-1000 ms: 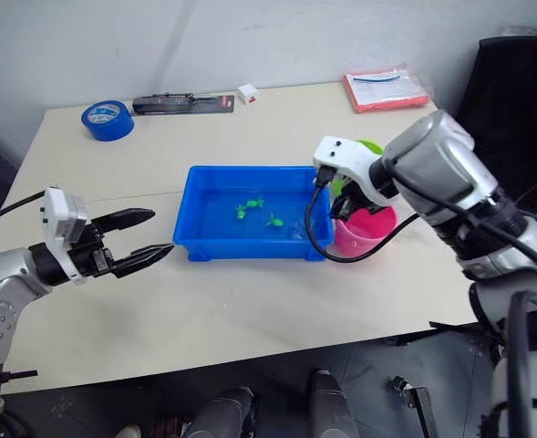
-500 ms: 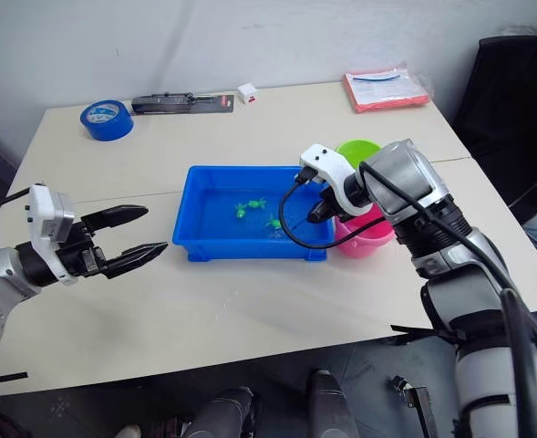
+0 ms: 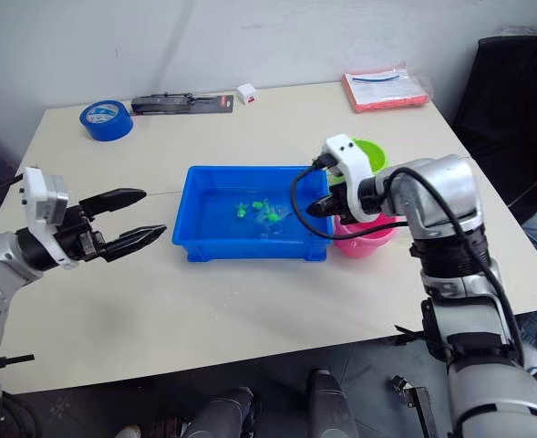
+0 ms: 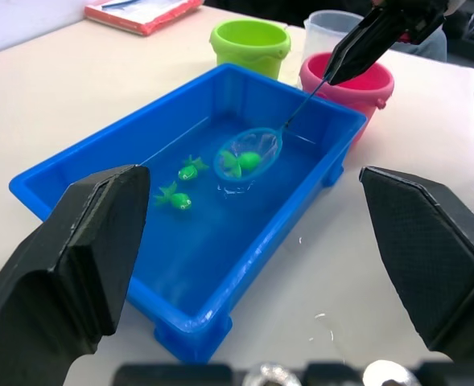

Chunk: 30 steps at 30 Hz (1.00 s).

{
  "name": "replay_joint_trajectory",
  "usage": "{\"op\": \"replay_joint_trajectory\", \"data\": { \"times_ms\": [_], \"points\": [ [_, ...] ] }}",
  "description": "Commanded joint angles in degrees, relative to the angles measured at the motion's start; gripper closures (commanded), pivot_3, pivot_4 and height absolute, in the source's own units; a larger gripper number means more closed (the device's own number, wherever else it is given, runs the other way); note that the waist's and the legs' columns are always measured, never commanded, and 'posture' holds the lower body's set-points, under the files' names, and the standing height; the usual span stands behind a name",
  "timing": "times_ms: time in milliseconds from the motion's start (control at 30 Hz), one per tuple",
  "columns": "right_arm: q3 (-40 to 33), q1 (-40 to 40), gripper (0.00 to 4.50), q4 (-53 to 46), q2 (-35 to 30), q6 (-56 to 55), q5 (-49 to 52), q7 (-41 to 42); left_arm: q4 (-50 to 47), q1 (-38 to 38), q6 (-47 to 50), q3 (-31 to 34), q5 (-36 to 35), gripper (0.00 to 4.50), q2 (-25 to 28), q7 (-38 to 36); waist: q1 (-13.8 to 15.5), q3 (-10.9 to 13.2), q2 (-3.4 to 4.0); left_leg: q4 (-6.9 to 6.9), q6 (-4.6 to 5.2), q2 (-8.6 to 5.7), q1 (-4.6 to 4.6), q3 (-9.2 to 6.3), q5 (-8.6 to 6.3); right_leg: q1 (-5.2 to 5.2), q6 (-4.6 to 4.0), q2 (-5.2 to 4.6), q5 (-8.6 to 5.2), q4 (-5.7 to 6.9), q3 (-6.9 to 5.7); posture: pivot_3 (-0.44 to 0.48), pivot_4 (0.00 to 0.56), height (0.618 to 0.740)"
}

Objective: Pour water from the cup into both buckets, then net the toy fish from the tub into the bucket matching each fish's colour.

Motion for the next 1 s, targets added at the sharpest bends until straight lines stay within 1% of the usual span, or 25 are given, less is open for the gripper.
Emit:
{"op": "replay_joint_trajectory", "data": {
  "times_ms": [33,133,200,333,467,633,733,867,1000],
  "points": [
    [-5.35,-0.61,3.71,-4.39,-1.26,2.74,3.1,-1.76,1.54,-1.93,-1.86,-0.8,-0.15,0.0,0.33,-2.17,0.05,0.0,0.0,0.0,0.0,0.0,0.0,0.0,0.0,0.0,0.0,0.0,0.0,0.0,0.01,0.0,0.15,0.74],
    [-9.85,-1.26,3.71,-4.7,-1.39,3.93,4.34,-3.92,2.77,-4.03,-2.33,-2.06,0.02,0.0,-0.12,-2.81,0.14,0.0,0.0,0.0,0.0,-0.02,0.0,0.0,0.0,0.01,0.0,-0.01,0.0,-0.01,0.0,0.0,0.15,0.74],
    [-11.54,-0.96,3.71,-4.69,-2.41,2.36,4.49,-5.4,3.23,-5.11,-2.76,-2.72,-0.05,0.0,-0.44,-3.12,0.14,0.0,0.0,0.01,0.01,-0.04,0.0,0.0,0.0,0.02,0.0,-0.02,0.0,-0.02,0.0,0.0,0.15,0.74],
    [-13.84,-1.28,3.71,-1.55,-3.83,-3.41,3.06,-9.52,3.85,-6.22,-3.35,-3.56,0.04,0.0,-0.96,-3.38,0.07,0.0,0.0,0.01,0.01,-0.04,0.0,0.0,0.0,0.02,0.0,-0.03,0.0,-0.01,0.0,0.0,0.15,0.74],
    [-13.56,-1.89,3.71,4.05,-5.46,-11.87,0.92,-12.88,3.44,-6.15,-3.43,-3.89,0.27,0.0,-1.44,-3.24,-0.23,0.0,0.0,0.01,0.01,-0.04,0.0,0.05,0.0,-0.01,0.0,-0.02,0.0,0.03,0.04,0.0,0.15,0.74],
    [-10.87,-2.39,3.71,11.78,-7.06,-23.61,-3.3,-15.78,2.51,-5.57,-3.28,-3.69,0.05,0.0,-1.74,-2.82,-0.85,0.0,0.0,-0.01,0.01,-0.04,0.0,0.05,0.01,-0.01,0.0,-0.03,0.0,0.01,0.03,0.0,0.15,0.74],
    [-7.44,-1.92,3.71,15.31,-8.49,-30.5,-6.66,-15.97,1.56,-5.02,-3.03,-3.39,-0.34,0.0,-2.06,-2.21,-1.2,0.0,-0.01,-0.02,0.02,-0.04,0.0,0.04,0.01,-0.01,0.0,-0.03,0.0,-0.01,0.02,0.0,0.15,0.74],
    [-0.97,-0.18,3.71,17.03,-10.68,-41.32,-12.82,-15.18,1.13,-4.42,-3.06,-3.24,-0.38,0.0,-2.14,-1.93,-1.4,0.0,0.0,-0.03,0.02,-0.03,0.0,0.07,0.01,-0.02,0.01,-0.02,0.0,-0.01,0.03,0.0,0.15,0.74],
    [2.64,1.6,3.71,16.71,-12.78,-48.77,-17.14,-14.09,1.05,-4.26,-3.18,-3.3,-0.37,0.0,-2.14,-1.81,-1.34,0.0,0.0,-0.03,0.01,-0.02,0.0,0.07,0.01,-0.03,0.01,-0.02,0.0,-0.01,0.03,0.0,0.15,0.74]
  ]
}}
